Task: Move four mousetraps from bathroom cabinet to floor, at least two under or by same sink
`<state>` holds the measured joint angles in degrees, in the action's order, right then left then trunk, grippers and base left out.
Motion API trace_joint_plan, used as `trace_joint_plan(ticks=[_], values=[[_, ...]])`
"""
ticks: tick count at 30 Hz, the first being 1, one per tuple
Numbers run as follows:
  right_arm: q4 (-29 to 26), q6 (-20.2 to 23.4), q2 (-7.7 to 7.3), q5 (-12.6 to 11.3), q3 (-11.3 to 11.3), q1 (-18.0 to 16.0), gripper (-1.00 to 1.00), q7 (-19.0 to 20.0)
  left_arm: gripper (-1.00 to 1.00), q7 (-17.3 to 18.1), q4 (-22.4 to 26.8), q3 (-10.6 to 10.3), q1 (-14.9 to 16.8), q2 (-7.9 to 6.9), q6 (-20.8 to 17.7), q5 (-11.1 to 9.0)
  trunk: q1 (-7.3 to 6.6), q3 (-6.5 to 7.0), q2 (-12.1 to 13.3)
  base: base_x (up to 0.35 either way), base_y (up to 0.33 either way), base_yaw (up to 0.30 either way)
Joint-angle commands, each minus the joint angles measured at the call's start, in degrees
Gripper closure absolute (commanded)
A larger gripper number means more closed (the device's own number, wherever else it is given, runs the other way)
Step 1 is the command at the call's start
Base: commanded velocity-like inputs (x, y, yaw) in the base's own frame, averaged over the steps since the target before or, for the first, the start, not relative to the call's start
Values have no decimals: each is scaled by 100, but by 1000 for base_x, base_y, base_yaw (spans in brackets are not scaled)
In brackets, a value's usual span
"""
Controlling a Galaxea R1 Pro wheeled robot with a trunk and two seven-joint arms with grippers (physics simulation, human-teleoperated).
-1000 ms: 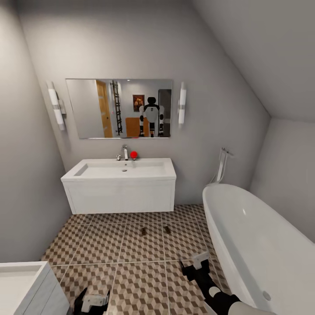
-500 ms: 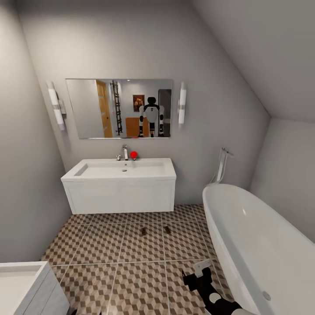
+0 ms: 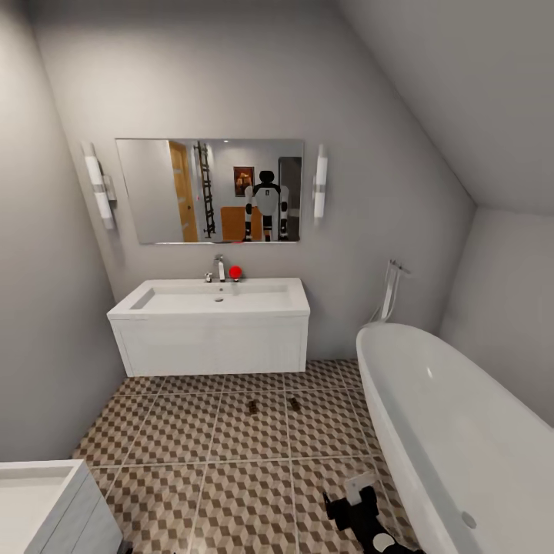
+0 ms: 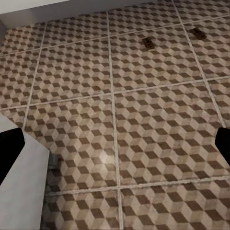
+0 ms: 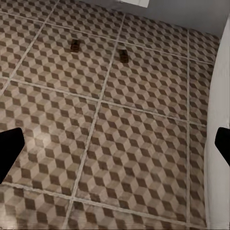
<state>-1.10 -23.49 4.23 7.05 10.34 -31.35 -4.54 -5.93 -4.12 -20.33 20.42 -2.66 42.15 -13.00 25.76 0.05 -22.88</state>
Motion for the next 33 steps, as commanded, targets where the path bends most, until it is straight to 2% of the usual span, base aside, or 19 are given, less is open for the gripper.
trace_joint_plan(ticks=[1,6,14,28,32,33], values=[[6,-24,-15,55,16,50,-100,-53,-100,-27,-18,-50,6,5,25,-21,2,-1,-4,0,0,0],[7,-170,-155,9,17,393,-100,-98,-100,-37,-19,-50,6,17,22,-21,2,-1,-4,0,0,0],[12,-416,-199,-9,21,883,-100,-115,-100,-46,-19,-50,6,19,22,-22,2,-1,-4,0,0,0],[10,-677,-212,-28,13,1337,-100,-120,-100,-48,-18,-50,3,69,-23,-25,2,-1,-4,0,0,0],[-4,-686,-210,-112,-7,1366,-100,-123,-100,-48,-19,-50,2,76,-33,-24,2,-1,-4,0,0,0],[-15,-680,-208,-200,-43,1373,-100,-127,-100,-48,-19,-50,0,78,-36,-25,2,-1,-4,0,0,0]])
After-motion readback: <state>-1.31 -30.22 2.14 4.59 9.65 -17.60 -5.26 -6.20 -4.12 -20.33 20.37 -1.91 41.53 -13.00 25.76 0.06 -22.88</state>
